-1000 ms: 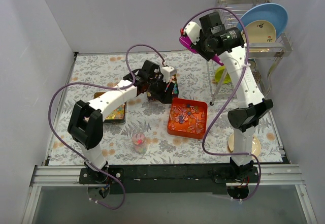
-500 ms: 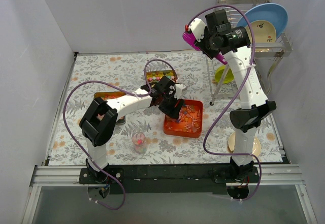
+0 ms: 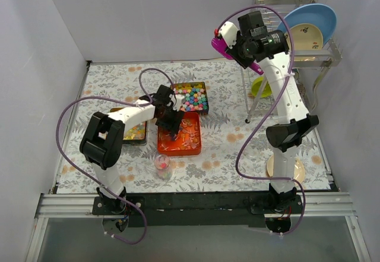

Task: Pack the candies
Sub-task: Move the storage box to the center of the board.

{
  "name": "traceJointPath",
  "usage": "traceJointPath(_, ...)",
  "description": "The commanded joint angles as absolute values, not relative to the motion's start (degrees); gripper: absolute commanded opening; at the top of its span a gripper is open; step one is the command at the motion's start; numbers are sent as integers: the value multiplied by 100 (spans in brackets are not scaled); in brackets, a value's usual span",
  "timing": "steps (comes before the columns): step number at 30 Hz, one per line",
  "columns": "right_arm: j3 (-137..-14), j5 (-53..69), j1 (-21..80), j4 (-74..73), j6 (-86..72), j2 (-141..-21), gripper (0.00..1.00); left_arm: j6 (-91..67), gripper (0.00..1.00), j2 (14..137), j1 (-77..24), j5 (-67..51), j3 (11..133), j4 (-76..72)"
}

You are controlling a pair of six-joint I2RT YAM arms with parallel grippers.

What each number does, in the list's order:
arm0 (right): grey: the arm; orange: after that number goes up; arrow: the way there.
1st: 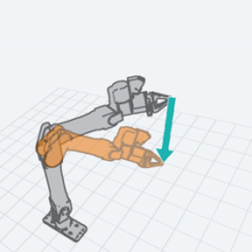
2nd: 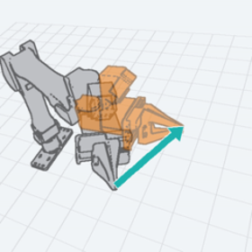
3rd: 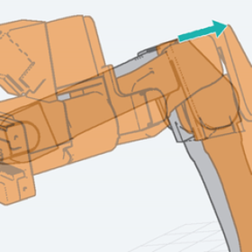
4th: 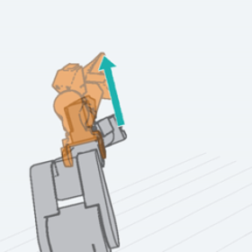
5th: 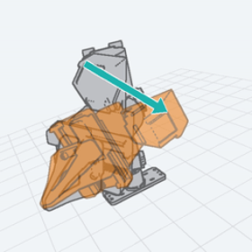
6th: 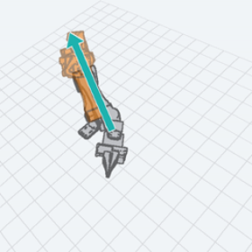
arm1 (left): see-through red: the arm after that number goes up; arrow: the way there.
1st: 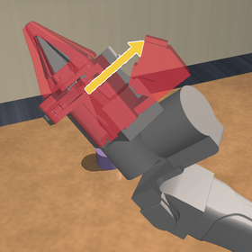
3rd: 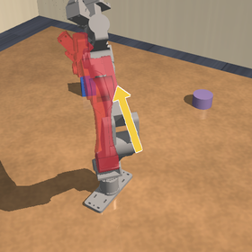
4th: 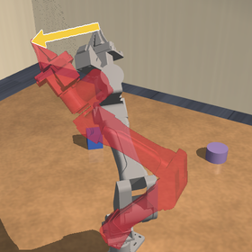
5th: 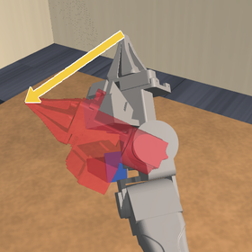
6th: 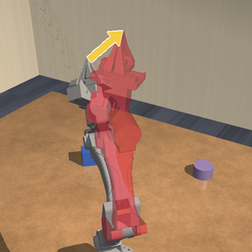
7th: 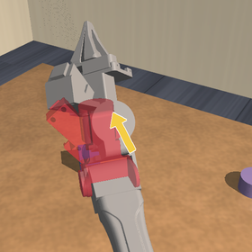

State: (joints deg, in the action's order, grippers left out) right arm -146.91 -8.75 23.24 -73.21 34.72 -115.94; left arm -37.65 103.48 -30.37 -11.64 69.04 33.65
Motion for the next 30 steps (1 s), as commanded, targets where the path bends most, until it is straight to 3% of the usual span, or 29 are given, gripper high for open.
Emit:
traceJointPath(1,-15046,-703,2303,-7146,3507,-11751,1,-3349,52,9932,-2523,-932,6768,3569)
traceJointPath(14,-15152,-633,2303,-7172,3524,-11883,1,-1812,52,9457,-1302,-642,6064,2857)
traceJointPath(23,-15205,-519,2320,-7189,3498,-11962,1,-1230,52,10634,-563,-756,7390,2373)
traceJointPath(30,-15109,-650,2320,-7198,3524,-11874,1,-2124,51,11066,-598,-1396,8490,2768)
